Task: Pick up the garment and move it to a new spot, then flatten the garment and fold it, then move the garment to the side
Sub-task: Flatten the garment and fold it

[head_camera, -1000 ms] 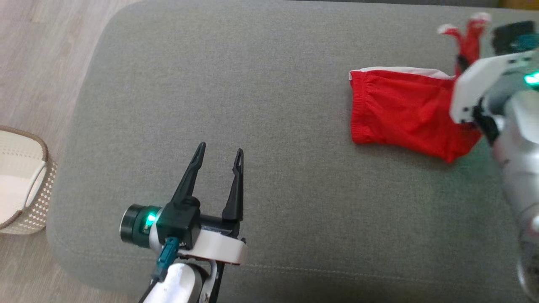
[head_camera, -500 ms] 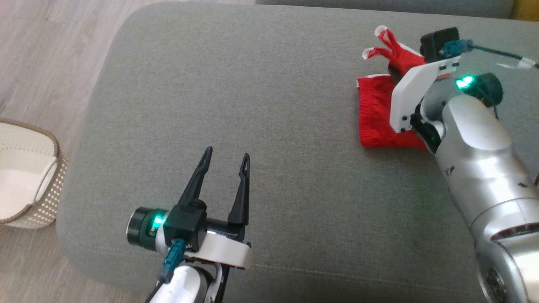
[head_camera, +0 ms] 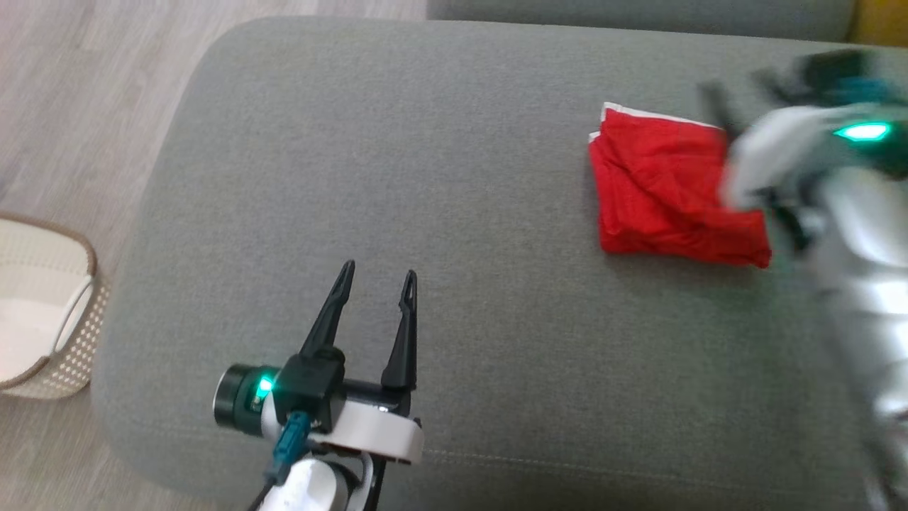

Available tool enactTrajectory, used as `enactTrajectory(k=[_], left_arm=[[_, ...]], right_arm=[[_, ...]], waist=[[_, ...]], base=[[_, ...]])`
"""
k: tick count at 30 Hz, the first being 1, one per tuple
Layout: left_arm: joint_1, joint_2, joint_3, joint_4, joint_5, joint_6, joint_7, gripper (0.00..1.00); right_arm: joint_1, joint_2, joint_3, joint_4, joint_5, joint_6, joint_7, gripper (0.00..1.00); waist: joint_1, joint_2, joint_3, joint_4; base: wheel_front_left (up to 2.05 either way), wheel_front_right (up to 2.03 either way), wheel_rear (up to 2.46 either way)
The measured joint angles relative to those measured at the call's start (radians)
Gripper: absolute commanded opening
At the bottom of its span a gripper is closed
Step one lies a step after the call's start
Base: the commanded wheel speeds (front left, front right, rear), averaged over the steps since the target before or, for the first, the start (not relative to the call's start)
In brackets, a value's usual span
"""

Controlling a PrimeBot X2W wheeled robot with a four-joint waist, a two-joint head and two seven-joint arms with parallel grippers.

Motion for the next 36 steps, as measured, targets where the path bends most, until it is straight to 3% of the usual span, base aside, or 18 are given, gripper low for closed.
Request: enactTrajectory(k=[4,10,12,13,17,24,29,36], left_arm=[[0.013,0.000,0.000,-0.001,0.000,0.000,0.000,1.00],[0.013,0.000,0.000,-0.002,0.000,-0.007,0.000,1.00],[0.013,0.000,0.000,-0.002,0.000,-0.010,0.000,1.00],[0.013,0.000,-0.001,-0.002,0.001,-0.010,0.000,1.00],[0.011,0.000,-0.005,-0.001,0.001,-0.019,0.000,1.00],[0.006,0.000,-0.013,0.001,0.000,-0.021,0.000,1.00],[0.002,0.000,-0.018,0.005,0.000,-0.017,0.000,1.00],[-0.003,-0.001,-0.019,0.006,-0.003,-0.009,0.000,1.00]], right_arm=[[0.085,-0.095,-0.058,-0.033,-0.029,0.000,-0.035,1.00],[0.220,-0.086,-0.103,-0.086,-0.059,0.000,-0.063,1.00],[0.232,-0.061,-0.095,-0.111,-0.063,0.000,-0.063,0.16],[0.236,-0.047,-0.088,-0.121,-0.070,0.000,-0.063,0.00],[0.239,-0.008,-0.052,-0.140,-0.094,0.000,-0.049,0.00],[0.231,-0.002,0.033,-0.088,-0.137,0.000,0.006,0.00],[0.207,0.050,0.148,-0.061,-0.135,0.000,-0.001,0.00],[0.220,0.101,0.344,-0.068,-0.035,0.000,-0.032,0.00]], waist=[[0.0000,0.0000,-0.007,-0.017],[0.0000,0.0000,-0.009,-0.030],[0.0000,0.0000,-0.009,-0.030],[0.0000,0.0000,-0.008,-0.028],[0.0000,0.0000,0.000,-0.013],[0.0000,0.0000,0.022,0.021],[0.0000,0.0000,0.031,0.032],[0.0000,0.0000,0.021,0.013]], base=[[0.00,0.00,0.00],[0.00,0.00,0.00],[0.00,0.00,0.00],[0.00,0.00,0.00],[0.00,0.00,0.00],[0.00,0.00,0.00],[0.00,0.00,0.00],[0.00,0.00,0.00]])
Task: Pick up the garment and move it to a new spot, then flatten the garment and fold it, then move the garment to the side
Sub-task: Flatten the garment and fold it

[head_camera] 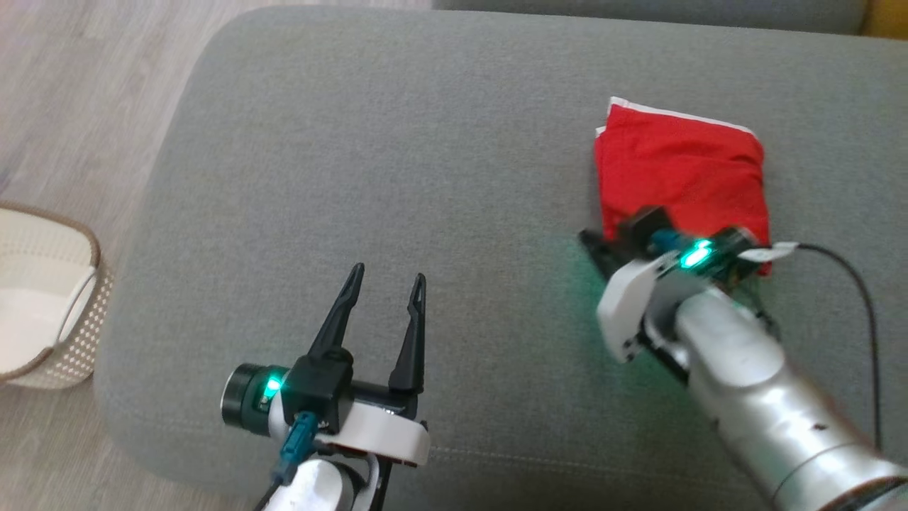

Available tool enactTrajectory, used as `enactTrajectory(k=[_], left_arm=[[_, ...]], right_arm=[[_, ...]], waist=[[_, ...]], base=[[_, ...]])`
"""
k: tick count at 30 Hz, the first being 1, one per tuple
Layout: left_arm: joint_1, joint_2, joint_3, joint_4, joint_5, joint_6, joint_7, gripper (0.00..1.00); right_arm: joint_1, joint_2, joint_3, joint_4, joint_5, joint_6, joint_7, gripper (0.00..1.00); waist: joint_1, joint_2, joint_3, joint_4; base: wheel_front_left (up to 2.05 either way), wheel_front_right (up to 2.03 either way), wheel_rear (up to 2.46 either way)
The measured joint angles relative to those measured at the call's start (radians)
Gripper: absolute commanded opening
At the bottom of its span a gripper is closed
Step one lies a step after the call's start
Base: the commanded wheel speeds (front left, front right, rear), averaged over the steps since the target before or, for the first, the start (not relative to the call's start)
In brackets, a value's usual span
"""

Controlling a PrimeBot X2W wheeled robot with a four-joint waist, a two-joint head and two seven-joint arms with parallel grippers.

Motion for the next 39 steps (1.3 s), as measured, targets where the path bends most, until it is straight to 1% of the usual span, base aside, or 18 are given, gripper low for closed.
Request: enactTrajectory(k=[3,5,8,9,10,14,18,20,22,25,28,29,33,39], left_arm=[[0.000,0.000,0.004,0.001,0.000,0.000,0.000,1.00],[0.001,0.000,0.007,0.002,0.000,0.000,0.000,1.00],[0.005,0.000,0.015,0.002,0.000,0.002,0.000,1.00],[0.009,0.000,0.021,0.001,0.000,0.005,0.000,1.00],[0.016,0.000,0.028,0.000,0.000,0.009,0.000,1.00],[0.059,0.000,0.063,-0.017,-0.007,0.009,0.000,1.00],[0.129,0.004,0.103,-0.039,-0.007,0.009,0.000,1.00],[0.159,0.005,0.121,-0.049,-0.007,0.009,0.000,1.00],[0.182,0.005,0.145,-0.055,-0.012,0.008,0.000,1.00],[0.198,0.008,0.178,-0.051,-0.012,0.007,0.000,1.00],[0.218,0.011,0.205,-0.034,0.014,0.007,0.000,1.00],[0.229,0.012,0.211,-0.029,0.015,0.007,0.000,1.00],[0.271,0.011,0.227,-0.014,0.024,0.007,0.000,1.00],[0.289,0.009,0.241,-0.002,0.032,-0.002,0.000,1.00]], right_arm=[[0.033,0.008,0.081,-0.036,0.058,0.000,0.000,0.00],[0.065,0.007,0.116,-0.073,0.096,0.000,-0.014,0.00],[0.120,-0.005,0.116,-0.141,0.147,0.000,-0.048,0.00],[0.137,-0.014,0.100,-0.165,0.154,0.000,-0.062,0.30],[0.153,-0.020,0.067,-0.185,0.156,0.000,-0.071,1.00],[0.271,-0.019,-0.106,-0.300,0.172,0.000,-0.088,1.00],[0.477,0.019,-0.275,-0.499,0.158,0.000,-0.091,1.00],[0.579,0.030,-0.326,-0.579,0.144,0.000,-0.091,1.00],[0.656,0.034,-0.369,-0.643,0.091,0.000,-0.091,1.00],[0.716,0.041,-0.431,-0.727,0.020,0.000,-0.091,1.00],[0.730,0.048,-0.464,-0.786,-0.065,0.000,-0.091,1.00],[0.735,0.050,-0.473,-0.801,-0.076,0.000,-0.091,1.00],[0.768,0.054,-0.493,-0.820,-0.090,0.000,-0.091,1.00],[0.792,0.065,-0.496,-0.821,-0.090,0.000,-0.091,1.00]], waist=[[0.0000,0.0000,-0.011,-0.015],[0.0000,0.0000,-0.021,-0.026],[0.0000,0.0000,-0.040,-0.039],[0.0000,0.0000,-0.047,-0.045],[0.0000,0.0000,-0.054,-0.050],[0.0000,0.0000,-0.100,-0.067],[0.0000,0.0000,-0.146,-0.090],[0.0000,0.0000,-0.161,-0.105],[0.0000,0.0000,-0.170,-0.121],[0.0000,0.0000,-0.178,-0.142],[0.0000,0.0000,-0.187,-0.160],[0.0000,0.0000,-0.190,-0.165],[0.0000,0.0000,-0.199,-0.179],[0.0000,0.0000,-0.208,-0.186]], base=[[0.00,0.00,0.00],[0.00,0.00,0.00],[0.00,0.00,0.00],[0.00,0.00,0.00],[0.00,0.00,0.00],[0.00,0.00,0.00],[0.00,0.00,0.00],[0.00,0.00,0.00],[0.00,0.00,0.00],[0.00,0.00,0.00],[0.00,0.00,0.00],[0.00,0.00,0.00],[0.00,0.00,0.00],[0.00,0.00,0.00]])
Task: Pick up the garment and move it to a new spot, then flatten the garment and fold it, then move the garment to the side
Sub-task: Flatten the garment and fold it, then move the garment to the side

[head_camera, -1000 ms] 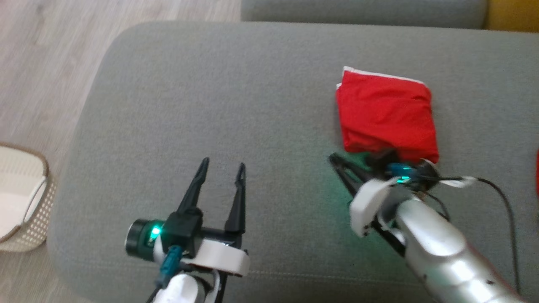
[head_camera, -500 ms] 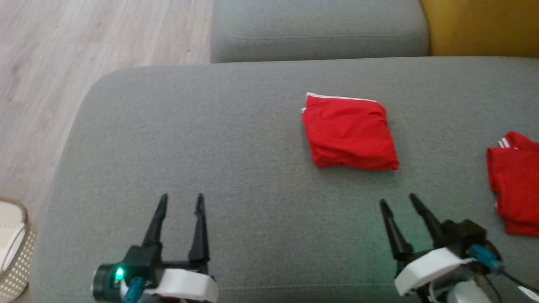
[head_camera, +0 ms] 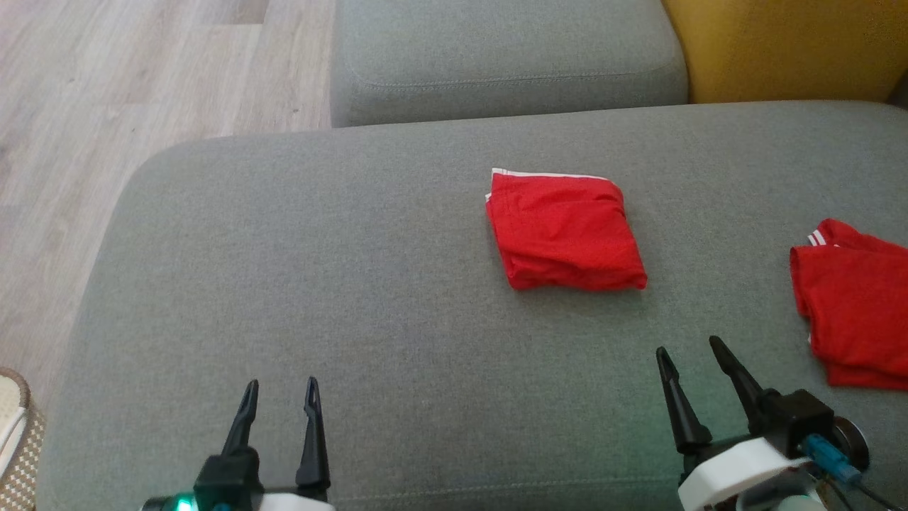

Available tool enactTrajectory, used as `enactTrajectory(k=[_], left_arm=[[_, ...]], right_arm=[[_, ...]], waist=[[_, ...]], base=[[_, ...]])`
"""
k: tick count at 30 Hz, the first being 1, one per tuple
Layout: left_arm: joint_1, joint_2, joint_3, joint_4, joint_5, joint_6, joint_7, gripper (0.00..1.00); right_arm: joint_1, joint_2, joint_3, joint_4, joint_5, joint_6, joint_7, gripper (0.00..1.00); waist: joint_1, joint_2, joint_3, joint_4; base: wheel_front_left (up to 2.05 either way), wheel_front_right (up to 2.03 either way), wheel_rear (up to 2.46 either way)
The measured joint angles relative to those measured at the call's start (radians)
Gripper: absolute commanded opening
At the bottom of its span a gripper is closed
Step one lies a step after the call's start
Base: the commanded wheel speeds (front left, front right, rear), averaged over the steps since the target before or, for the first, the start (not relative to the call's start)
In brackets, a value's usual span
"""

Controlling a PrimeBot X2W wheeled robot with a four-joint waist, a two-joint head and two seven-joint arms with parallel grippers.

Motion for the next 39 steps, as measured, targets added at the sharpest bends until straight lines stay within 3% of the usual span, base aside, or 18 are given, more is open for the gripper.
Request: enactTrajectory(k=[13,18,24,32,39], left_arm=[[0.016,-0.002,-0.001,0.007,0.026,-0.017,0.000,1.00],[0.014,-0.003,-0.011,0.012,0.031,-0.023,0.000,1.00],[-0.002,-0.005,-0.048,0.012,0.035,-0.031,0.000,1.00],[-0.103,-0.007,-0.113,0.020,0.041,-0.042,0.000,1.00],[-0.149,-0.008,-0.165,0.039,0.030,-0.037,0.000,1.00]], right_arm=[[0.004,0.001,-0.013,0.001,0.006,0.000,0.000,1.00],[-0.019,0.003,0.012,0.094,0.024,0.000,0.000,1.00],[-0.231,-0.015,-0.001,0.280,0.149,0.000,0.003,1.00],[-0.563,-0.142,-0.023,0.523,0.314,0.000,0.161,1.00],[-0.724,-0.204,-0.021,0.685,0.418,0.000,0.275,1.00]], waist=[[0.0000,0.0000,0.009,0.013],[0.0000,0.0000,0.026,0.028],[0.0000,0.0000,0.058,0.062],[0.0000,0.0000,0.154,0.125],[0.0001,0.0000,0.224,0.181]], base=[[0.00,0.00,0.00],[0.00,0.00,0.00],[0.00,0.00,0.00],[0.00,0.00,0.00],[0.00,0.00,0.00]])
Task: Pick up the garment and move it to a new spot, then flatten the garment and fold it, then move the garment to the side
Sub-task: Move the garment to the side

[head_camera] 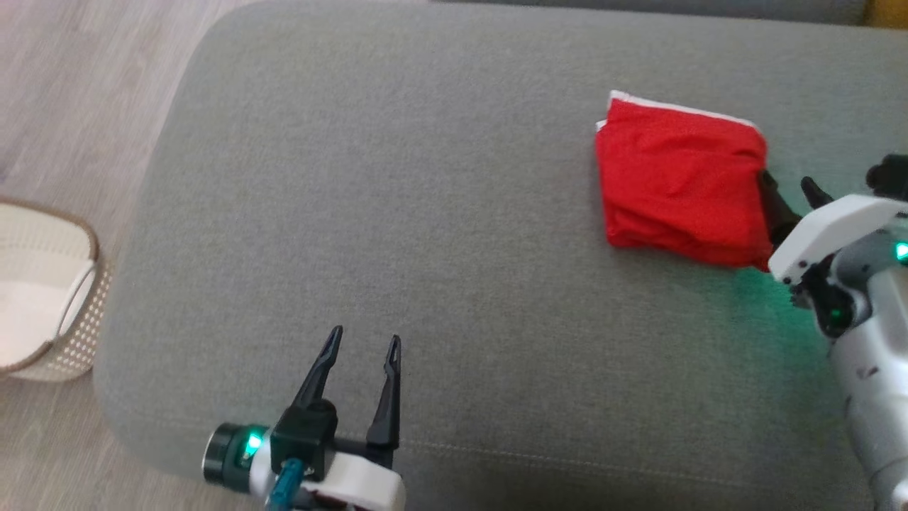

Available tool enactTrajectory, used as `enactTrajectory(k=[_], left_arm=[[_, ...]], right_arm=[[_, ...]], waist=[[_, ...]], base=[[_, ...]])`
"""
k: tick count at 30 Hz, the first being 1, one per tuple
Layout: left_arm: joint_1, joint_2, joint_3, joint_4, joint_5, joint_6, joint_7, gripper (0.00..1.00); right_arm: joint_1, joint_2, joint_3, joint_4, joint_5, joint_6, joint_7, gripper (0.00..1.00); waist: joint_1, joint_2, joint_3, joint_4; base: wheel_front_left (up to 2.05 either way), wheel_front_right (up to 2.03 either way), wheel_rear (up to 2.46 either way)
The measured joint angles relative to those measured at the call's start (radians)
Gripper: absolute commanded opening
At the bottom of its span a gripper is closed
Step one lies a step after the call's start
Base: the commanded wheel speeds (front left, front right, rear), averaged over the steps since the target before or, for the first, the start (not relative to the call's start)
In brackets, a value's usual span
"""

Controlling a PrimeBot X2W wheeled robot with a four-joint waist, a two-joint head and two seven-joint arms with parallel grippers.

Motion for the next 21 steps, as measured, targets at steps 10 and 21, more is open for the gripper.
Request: enactTrajectory(k=[10,21], left_arm=[[-0.068,-0.001,-0.008,0.005,0.000,0.012,0.000,1.00],[-0.071,-0.002,0.004,0.010,0.005,0.016,0.000,1.00]], right_arm=[[-0.099,-0.041,0.109,0.096,0.109,0.000,0.117,0.00],[-0.107,-0.076,0.283,-0.006,0.172,0.000,0.095,0.00]], waist=[[0.0000,0.0000,0.065,0.028],[0.0000,0.0000,0.061,-0.072]], base=[[0.00,0.00,0.00],[0.00,0.00,0.00]])
